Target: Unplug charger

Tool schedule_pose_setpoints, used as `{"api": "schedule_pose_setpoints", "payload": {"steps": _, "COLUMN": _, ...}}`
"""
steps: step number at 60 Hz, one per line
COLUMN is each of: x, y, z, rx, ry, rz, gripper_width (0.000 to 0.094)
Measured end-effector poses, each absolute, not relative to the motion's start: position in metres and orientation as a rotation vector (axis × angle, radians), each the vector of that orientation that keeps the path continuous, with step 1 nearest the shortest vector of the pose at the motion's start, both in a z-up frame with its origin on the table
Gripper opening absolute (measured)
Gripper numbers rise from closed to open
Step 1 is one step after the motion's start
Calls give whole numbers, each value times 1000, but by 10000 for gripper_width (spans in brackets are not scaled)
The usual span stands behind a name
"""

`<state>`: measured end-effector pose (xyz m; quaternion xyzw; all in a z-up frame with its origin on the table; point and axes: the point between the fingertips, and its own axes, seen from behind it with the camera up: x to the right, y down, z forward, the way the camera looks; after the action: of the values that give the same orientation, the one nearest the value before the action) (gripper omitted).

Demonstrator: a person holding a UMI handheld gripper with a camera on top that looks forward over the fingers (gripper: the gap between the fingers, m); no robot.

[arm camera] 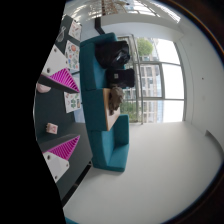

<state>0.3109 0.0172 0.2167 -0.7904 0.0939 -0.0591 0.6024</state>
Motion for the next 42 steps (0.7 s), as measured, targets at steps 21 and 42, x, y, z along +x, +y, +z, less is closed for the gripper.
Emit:
{"api": "schedule_pose_setpoints", "payload": {"steps": 21, "x": 141, "y": -108, "z": 281, "rx": -1739, "ry": 47, "rz": -58, "gripper_width": 837}}
{"api": "schedule_pose_setpoints", "payload": {"steps": 42, "x": 39, "y": -178, "z": 226, "rx": -1864, "ry": -17, "rz": 86, "gripper_width": 849}}
